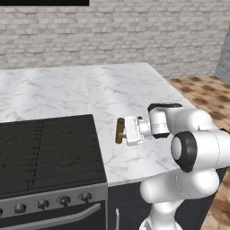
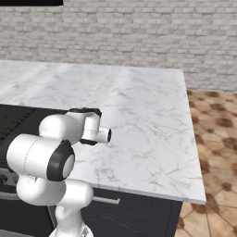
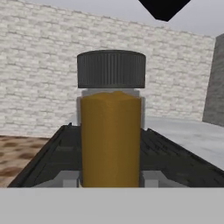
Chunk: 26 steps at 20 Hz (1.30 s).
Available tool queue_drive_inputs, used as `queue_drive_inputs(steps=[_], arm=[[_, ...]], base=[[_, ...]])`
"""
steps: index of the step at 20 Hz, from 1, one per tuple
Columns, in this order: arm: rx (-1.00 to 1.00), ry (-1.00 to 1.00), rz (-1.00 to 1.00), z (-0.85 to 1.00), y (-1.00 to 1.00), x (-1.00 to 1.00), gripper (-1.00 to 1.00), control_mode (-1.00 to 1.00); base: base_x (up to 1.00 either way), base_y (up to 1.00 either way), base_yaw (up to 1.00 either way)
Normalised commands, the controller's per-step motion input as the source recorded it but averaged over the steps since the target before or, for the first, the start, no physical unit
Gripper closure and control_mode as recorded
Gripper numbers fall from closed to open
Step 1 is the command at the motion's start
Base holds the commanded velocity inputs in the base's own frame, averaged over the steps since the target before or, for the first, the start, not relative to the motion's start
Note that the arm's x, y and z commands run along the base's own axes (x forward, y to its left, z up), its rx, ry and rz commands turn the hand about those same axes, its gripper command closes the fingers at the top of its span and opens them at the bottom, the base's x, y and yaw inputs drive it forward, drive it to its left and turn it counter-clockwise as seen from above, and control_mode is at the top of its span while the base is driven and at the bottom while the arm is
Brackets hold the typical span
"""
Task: Collect the turmeric, mayonnaise, and shaker from the cabinet and place them next to the stove.
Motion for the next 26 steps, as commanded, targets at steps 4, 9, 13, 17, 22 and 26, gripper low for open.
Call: queue_drive_inputs(steps=[4, 9, 13, 17, 22, 26], arm=[[-0.06, -0.01, 0.0, -0.41, 0.0, 0.04, 1.0, -1.0], [-0.02, -0.02, 0.01, -0.31, 0.0, 0.02, 1.0, -1.0], [0.0, 0.0, 0.04, -0.3, 0.0, 0.11, 1.0, -1.0], [0.0, 0.0, 0.1, -0.3, 0.0, 0.23, 1.0, -1.0], [0.0, 0.01, 0.13, -0.3, 0.07, 0.18, 1.0, -1.0], [0.01, 0.0, 0.11, -0.33, 0.09, 0.08, 1.0, -1.0]], base=[[0.0, 0.0, 0.0], [0.0, 0.0, 0.0], [0.0, 0.0, 0.0], [0.0, 0.0, 0.0], [0.0, 0.0, 0.0], [0.0, 0.0, 0.0]])
